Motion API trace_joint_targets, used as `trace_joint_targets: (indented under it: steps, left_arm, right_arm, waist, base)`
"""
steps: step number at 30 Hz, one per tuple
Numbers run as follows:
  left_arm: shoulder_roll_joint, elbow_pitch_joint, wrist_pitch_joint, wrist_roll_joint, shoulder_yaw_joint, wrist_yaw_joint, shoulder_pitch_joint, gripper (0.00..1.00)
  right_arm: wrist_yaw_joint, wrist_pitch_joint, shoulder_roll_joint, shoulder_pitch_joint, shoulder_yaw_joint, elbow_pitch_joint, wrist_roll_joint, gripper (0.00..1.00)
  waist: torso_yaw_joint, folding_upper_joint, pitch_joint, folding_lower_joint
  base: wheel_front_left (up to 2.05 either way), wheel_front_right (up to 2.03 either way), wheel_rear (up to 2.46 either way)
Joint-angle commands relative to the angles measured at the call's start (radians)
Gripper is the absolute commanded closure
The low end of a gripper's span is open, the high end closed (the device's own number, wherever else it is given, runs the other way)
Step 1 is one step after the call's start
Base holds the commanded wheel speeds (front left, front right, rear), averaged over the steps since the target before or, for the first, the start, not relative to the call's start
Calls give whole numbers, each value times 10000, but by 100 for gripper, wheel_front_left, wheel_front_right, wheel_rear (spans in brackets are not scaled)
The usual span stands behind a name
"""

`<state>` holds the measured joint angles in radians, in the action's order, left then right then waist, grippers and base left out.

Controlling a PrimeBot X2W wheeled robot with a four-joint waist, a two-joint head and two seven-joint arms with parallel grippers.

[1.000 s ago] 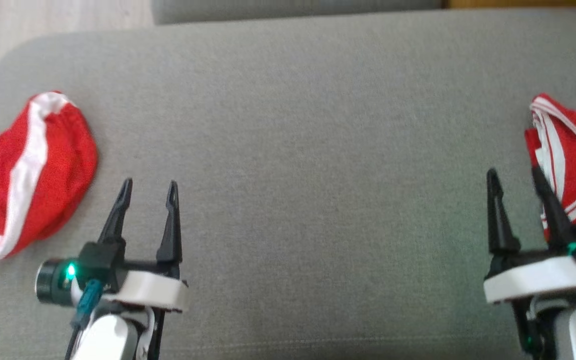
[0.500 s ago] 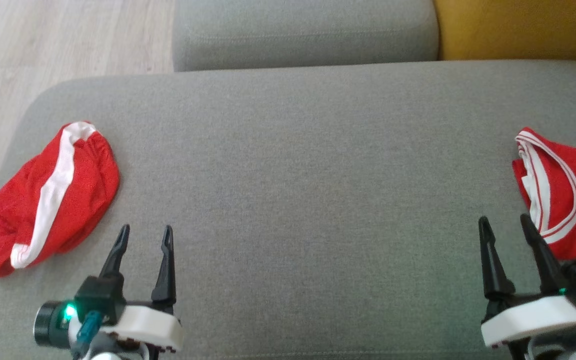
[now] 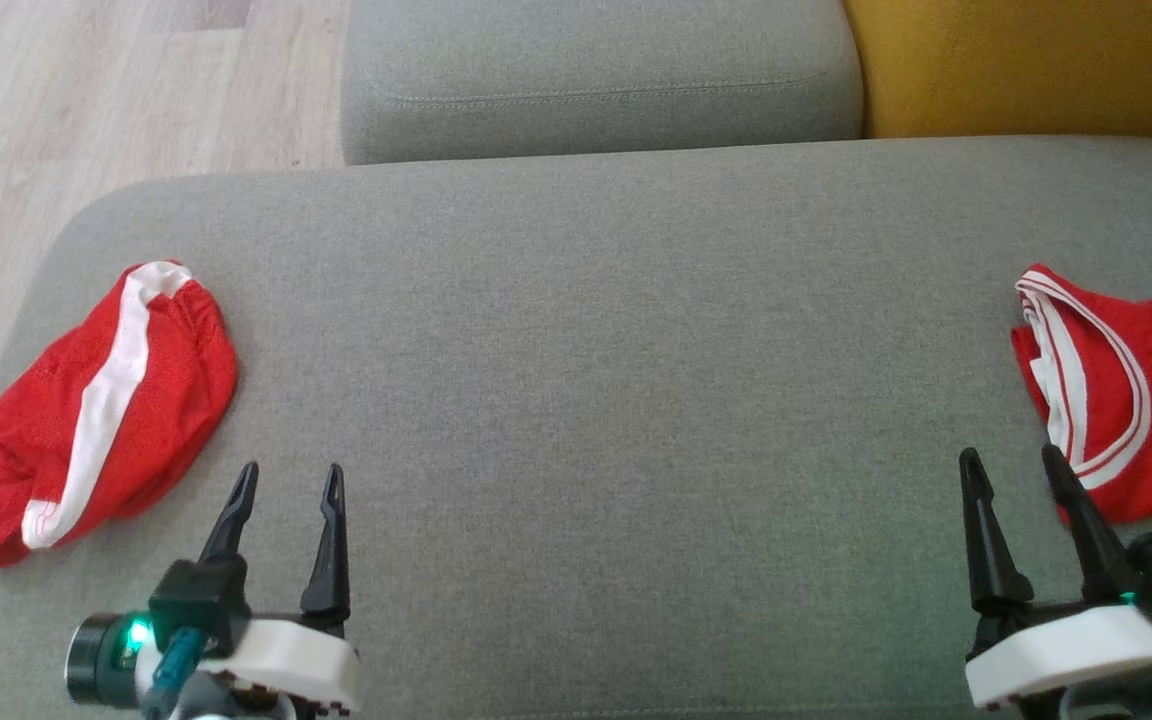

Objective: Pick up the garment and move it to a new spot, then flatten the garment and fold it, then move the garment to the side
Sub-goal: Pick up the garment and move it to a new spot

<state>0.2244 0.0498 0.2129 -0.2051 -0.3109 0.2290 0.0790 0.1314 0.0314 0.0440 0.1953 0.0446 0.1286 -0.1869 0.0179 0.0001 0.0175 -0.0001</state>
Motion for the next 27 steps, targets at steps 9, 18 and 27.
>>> trace_joint_targets:
  steps: [9,18,27]
  left_arm:
    - [210,-318,48,-85,298,93,-478,0]
    - [151,-296,224,-17,196,23,-1013,0]
    - [-115,108,440,-91,207,-218,-1837,0]
  right_arm:
    - [-7,30,63,-380,-195,341,-22,0]
    - [-7,241,63,-377,-127,652,159,0]
    - [-7,606,63,-608,-410,1187,403,0]
  waist:
    - [47,-1,3,1]
    - [833,-1,-255,1]
    - [2506,-1,-621,1]
  base:
    - [0,0,0]
    - [0,0,0]
    - [0,0,0]
